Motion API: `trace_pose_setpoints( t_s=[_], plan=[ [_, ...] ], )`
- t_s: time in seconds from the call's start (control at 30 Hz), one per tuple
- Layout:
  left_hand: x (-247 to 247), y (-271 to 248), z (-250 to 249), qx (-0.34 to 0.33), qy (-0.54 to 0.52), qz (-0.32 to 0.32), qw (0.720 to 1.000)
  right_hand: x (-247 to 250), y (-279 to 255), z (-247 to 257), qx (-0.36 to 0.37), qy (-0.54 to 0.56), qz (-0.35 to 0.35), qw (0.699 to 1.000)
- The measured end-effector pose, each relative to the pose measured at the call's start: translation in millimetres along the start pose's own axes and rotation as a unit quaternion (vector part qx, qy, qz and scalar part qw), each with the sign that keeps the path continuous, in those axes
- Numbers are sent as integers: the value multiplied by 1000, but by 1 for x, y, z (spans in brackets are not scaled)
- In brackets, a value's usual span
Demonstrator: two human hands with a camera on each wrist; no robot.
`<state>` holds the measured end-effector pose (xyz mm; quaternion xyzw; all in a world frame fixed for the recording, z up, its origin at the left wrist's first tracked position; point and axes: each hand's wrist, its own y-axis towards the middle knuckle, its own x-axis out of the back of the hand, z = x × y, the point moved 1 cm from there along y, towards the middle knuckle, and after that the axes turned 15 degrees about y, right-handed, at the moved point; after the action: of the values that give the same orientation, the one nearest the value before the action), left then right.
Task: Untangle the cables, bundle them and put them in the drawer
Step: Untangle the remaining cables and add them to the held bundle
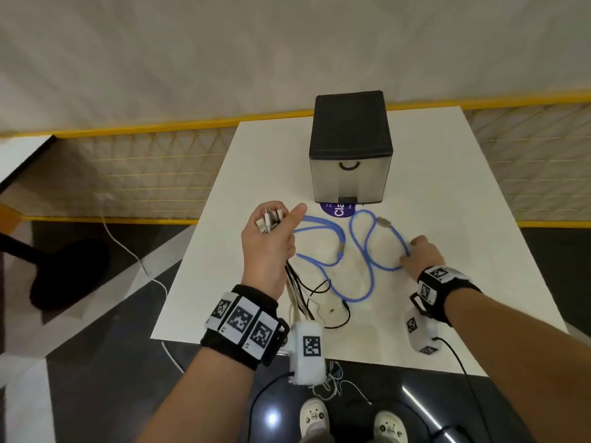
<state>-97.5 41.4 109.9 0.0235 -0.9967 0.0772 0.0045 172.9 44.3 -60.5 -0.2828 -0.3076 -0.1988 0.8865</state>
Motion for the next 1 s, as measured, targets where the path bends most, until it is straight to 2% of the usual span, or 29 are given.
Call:
trace_pose_setpoints(
  t_s=[0.07,0.13,0.2,0.27,0.37,0.47,0.57,0.67,0.77,0.83,0.9,1.0],
  plan=[
    [-2,1,-1,4,0,-15,1000,1,-3,2,5,36,-13,999],
    [-4,2,-4,12,-5,-30,999,4,-15,11,74,139,-39,987],
    [-5,1,-6,19,-11,-32,999,9,-39,30,147,281,-37,948],
    [-10,-2,-9,20,-4,-18,1000,18,-74,54,213,363,-19,907],
    [-23,-10,-16,12,26,23,999,34,-137,84,313,392,50,864],
    [-34,-21,-26,-3,82,66,994,45,-189,96,392,372,124,832],
    [-33,-31,-37,-30,94,83,992,44,-212,90,423,312,171,833],
    [-18,-34,-50,-64,54,54,995,37,-221,70,410,244,234,847],
    [7,-33,-59,-78,-6,39,996,35,-216,44,399,150,261,866],
    [21,-36,-61,-78,-44,47,995,42,-207,37,383,157,249,876],
    [26,-43,-62,-81,-46,68,993,54,-198,41,377,166,206,888],
    [21,-56,-63,-109,31,113,987,74,-196,65,405,158,140,889]
  ],
)
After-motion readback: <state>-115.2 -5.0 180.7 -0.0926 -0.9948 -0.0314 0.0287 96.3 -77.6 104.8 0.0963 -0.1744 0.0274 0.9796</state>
